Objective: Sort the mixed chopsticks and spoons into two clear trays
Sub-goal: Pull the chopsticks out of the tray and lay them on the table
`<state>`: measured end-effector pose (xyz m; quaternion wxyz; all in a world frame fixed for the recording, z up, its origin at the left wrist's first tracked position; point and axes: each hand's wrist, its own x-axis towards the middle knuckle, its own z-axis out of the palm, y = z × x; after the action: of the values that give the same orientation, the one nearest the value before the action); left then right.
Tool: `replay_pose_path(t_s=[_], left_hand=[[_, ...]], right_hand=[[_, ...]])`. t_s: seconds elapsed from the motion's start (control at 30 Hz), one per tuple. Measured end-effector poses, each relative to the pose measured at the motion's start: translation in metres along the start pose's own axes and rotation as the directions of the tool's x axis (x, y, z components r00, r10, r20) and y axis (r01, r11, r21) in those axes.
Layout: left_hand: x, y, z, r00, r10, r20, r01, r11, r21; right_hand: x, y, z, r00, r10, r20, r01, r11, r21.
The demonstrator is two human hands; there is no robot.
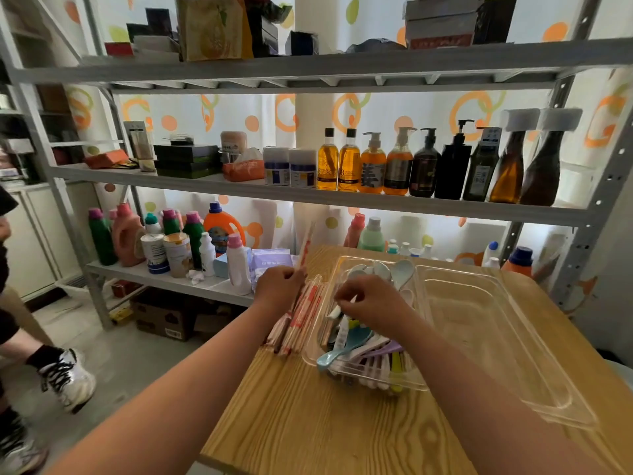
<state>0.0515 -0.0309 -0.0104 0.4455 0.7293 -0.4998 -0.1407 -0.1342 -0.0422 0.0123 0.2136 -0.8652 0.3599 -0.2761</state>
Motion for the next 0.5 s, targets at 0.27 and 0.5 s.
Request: replay_pose_path(t_s=[0.27,0.5], left_hand=[[0.001,-0.03,0.004,0.986,-0.116,0.118,0.083,0.964,0.253],[0.002,-0.037,0.011,0.977,-0.136,0.163,0.077,0.943,0.325]], right_hand=[[0.001,-0.003,0.02,0.949,-0.017,0.316,0.174,0.862,-0.477],[0.006,-0.002,0.027,0.933,-0.056,0.356,0.258,0.795,-0.55]])
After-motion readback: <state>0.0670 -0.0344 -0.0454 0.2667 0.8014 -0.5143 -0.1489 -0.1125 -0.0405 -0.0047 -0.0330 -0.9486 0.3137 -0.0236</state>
